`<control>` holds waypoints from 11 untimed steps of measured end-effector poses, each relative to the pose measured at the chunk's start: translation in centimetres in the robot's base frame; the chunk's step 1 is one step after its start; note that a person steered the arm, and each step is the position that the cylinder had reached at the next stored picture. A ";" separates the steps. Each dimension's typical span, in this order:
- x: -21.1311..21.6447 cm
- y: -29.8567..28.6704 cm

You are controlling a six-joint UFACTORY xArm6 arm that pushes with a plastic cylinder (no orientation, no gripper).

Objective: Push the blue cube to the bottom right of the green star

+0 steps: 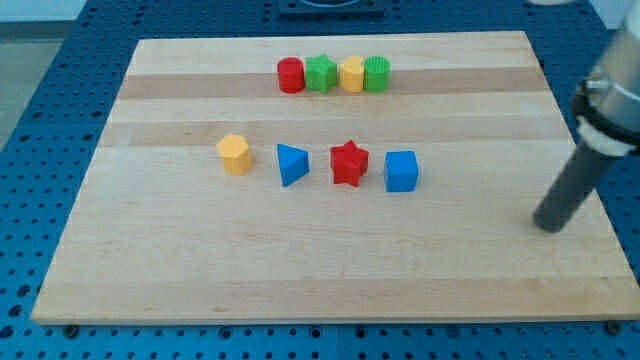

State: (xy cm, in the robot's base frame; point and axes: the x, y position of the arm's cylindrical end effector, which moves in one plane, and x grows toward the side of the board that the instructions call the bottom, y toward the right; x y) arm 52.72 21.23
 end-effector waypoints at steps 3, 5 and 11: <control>-1.8 -8.4; -5.4 -11.6; -11.3 -20.6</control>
State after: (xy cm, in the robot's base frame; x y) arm 41.44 0.63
